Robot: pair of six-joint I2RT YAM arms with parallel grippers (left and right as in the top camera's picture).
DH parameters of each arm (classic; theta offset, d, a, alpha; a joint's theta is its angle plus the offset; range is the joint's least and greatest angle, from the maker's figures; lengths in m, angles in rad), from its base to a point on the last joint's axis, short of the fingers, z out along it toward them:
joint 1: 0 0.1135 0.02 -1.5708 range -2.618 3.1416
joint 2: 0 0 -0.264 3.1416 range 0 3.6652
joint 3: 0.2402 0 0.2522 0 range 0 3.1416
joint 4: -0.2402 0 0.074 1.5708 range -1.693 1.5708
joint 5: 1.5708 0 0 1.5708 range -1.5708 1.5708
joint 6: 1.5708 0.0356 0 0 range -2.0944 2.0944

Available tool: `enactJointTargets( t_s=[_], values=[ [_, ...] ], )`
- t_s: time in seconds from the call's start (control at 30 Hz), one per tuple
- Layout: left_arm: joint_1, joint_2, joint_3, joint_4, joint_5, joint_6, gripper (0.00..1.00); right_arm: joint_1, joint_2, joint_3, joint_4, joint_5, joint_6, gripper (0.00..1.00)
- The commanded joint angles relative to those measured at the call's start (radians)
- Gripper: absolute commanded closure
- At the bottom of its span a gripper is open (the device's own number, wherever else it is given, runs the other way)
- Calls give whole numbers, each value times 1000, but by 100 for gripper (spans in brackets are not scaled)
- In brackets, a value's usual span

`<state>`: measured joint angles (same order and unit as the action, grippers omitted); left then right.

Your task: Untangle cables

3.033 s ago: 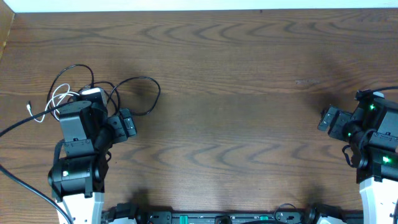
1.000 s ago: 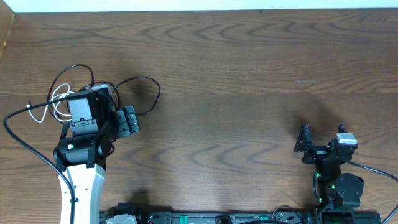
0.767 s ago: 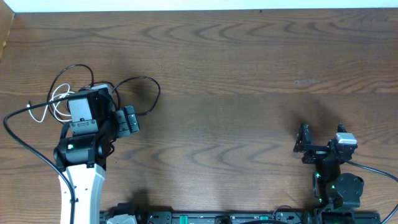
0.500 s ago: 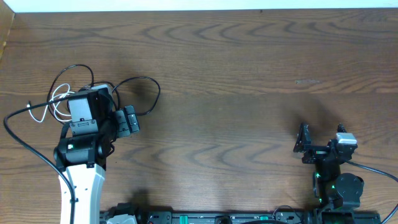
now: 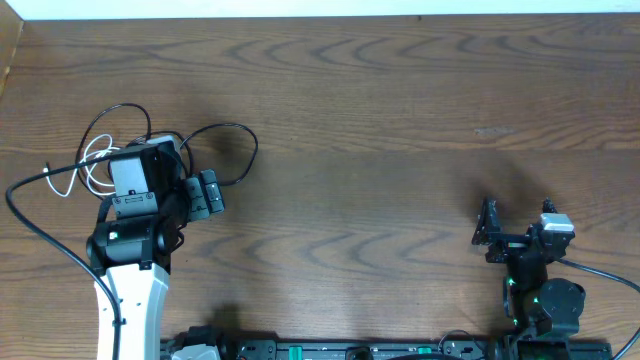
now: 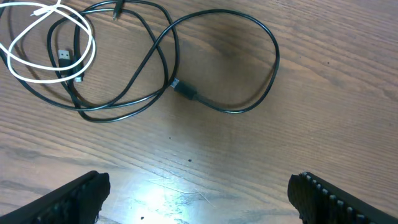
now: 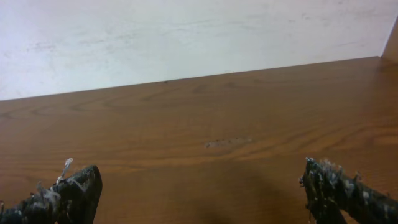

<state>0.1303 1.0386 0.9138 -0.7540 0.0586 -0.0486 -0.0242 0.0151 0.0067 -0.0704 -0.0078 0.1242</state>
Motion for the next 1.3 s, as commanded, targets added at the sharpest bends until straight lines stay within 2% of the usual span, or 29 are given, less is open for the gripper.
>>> enactJointTargets(
  t_s=[0.0, 0.27, 0.5, 0.6, 0.83, 1.27],
  values=[
    [4, 0, -7, 0, 9, -2, 3, -8, -6, -1, -5, -10, -9, 1],
    [-25, -93, -13, -14, 20, -9, 3, -8, -6, -1, -4, -10, -9, 1],
    [-85, -286, -68, 37, 11, -5, 3, -8, -6, -1, -5, -10, -9, 1],
    [-103, -407, -160, 122, 9, -5, 3, -8, -6, -1, -4, -10, -9, 1],
    [-104, -567, -352, 294, 9, -6, 3, -8, -5, -1, -5, -10, -9, 1],
    [-104, -827, -760, 822, 13, -9, 3, -8, -5, -1, -4, -10, -9, 1]
  ],
)
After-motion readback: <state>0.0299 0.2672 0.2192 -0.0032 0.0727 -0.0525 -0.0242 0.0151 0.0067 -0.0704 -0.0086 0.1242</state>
